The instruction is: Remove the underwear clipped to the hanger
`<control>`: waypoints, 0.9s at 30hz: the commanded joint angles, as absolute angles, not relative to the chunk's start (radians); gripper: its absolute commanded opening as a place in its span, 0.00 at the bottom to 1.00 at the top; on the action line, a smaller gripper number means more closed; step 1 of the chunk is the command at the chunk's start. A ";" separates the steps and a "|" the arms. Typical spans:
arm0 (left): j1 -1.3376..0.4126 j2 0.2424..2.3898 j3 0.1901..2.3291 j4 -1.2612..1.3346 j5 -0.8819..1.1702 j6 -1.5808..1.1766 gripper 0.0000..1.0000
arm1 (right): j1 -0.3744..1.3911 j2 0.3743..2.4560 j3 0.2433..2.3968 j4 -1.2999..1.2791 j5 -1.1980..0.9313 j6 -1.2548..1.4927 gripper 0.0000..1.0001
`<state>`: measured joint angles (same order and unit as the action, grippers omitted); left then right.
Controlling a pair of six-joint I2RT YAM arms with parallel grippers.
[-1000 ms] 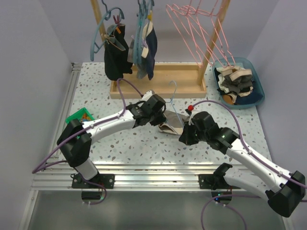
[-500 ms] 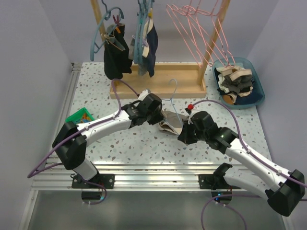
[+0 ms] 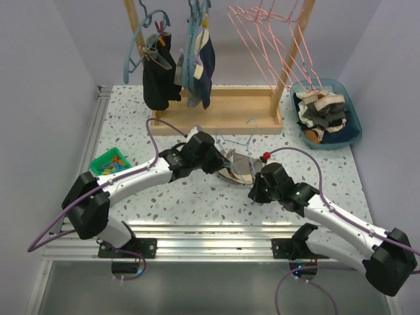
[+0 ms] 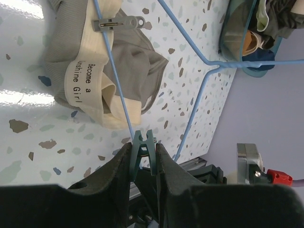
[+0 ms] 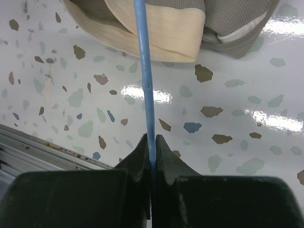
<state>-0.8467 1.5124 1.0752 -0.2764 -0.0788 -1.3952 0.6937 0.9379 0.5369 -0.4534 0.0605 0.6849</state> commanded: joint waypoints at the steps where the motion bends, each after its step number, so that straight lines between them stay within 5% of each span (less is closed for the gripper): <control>1: -0.844 1.462 1.114 -0.274 -0.075 -1.387 0.00 | 0.686 0.913 0.548 -0.459 0.144 0.723 0.00; 7: -0.746 1.264 1.049 -0.604 -0.273 -1.266 0.00 | 0.686 0.819 0.597 -0.598 0.129 0.667 0.00; 14: -0.330 0.953 1.012 -0.840 -0.402 -1.082 0.00 | 0.684 0.738 0.626 -0.704 0.091 0.631 0.00; 27: 0.083 1.003 0.916 -0.832 -0.443 -0.858 0.00 | 0.686 0.746 0.661 -0.730 0.012 0.586 0.00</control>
<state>0.0513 0.9844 0.9318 -0.8627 -0.4282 -0.9325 0.6868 0.7460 0.6167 -0.7212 0.0452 0.6136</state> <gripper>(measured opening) 0.267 0.029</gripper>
